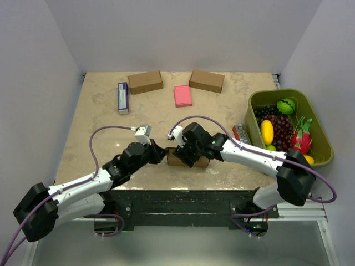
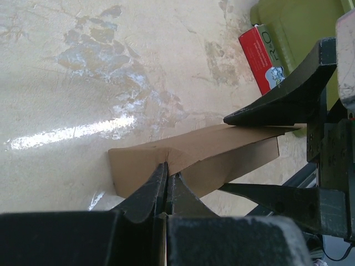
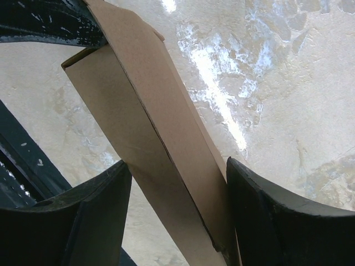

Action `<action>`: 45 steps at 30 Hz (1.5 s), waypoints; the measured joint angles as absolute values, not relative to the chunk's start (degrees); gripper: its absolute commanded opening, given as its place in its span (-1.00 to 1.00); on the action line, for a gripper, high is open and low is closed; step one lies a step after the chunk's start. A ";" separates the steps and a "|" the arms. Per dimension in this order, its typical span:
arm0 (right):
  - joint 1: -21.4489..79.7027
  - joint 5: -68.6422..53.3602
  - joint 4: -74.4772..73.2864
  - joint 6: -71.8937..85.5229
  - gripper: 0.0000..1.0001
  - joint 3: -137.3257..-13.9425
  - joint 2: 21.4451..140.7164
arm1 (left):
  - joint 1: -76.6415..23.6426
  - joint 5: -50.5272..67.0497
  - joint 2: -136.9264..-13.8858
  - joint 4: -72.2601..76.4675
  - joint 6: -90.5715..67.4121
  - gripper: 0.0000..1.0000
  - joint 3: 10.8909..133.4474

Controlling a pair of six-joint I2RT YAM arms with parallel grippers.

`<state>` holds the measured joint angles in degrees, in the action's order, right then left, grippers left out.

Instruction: Fold the paper box

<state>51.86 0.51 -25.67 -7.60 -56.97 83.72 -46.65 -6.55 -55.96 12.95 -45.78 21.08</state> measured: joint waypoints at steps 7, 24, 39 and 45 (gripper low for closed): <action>51.86 0.40 -25.54 -7.62 -0.04 -56.97 83.85 | -46.65 -6.79 -55.96 9.89 -45.39 -1.00 22.79; 51.68 0.73 -25.21 -7.09 -0.06 -56.99 84.09 | -46.63 -6.98 -59.55 12.43 -45.63 -1.00 24.01; 51.68 0.86 -25.21 -7.07 -0.07 -56.99 84.09 | -46.74 -7.11 -60.01 13.74 -44.80 -1.00 23.14; 51.57 1.45 -25.34 -6.42 -0.07 -56.99 84.09 | -48.34 -9.50 -62.52 18.39 -44.86 -1.00 22.11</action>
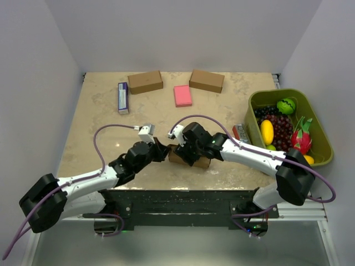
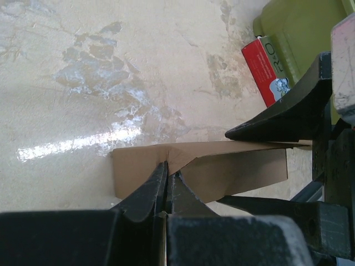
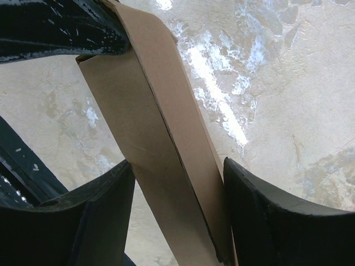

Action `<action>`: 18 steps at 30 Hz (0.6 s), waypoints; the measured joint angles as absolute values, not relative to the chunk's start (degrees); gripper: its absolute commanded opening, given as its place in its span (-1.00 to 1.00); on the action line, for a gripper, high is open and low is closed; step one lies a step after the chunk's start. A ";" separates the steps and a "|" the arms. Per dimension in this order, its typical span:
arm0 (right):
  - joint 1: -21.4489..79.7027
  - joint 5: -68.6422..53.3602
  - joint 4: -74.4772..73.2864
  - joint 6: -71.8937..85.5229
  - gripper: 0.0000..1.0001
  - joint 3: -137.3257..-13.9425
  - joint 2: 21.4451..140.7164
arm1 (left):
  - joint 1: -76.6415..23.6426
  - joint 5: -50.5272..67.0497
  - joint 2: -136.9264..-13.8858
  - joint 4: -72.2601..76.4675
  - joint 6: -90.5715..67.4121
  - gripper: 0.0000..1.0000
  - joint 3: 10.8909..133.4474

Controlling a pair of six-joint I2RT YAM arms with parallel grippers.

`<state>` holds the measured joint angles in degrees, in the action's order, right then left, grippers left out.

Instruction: Fold the paper box

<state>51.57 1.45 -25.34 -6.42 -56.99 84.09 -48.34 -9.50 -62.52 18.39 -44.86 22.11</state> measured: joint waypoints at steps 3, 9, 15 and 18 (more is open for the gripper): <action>51.57 1.67 -25.47 -6.31 -0.07 -56.99 84.09 | -49.71 -11.99 -63.09 19.03 -44.91 -1.00 22.09; 51.57 1.78 -25.56 -6.37 -0.07 -56.99 84.09 | -52.49 -17.12 -63.11 17.82 -44.91 -1.00 22.33; 51.70 1.58 -25.54 -6.72 -0.07 -56.99 84.07 | -53.87 -20.05 -62.02 12.80 -44.73 -1.00 23.88; 51.92 0.89 -25.36 -7.09 -0.07 -56.99 84.09 | -54.22 -20.67 -60.73 10.59 -44.40 -1.00 23.97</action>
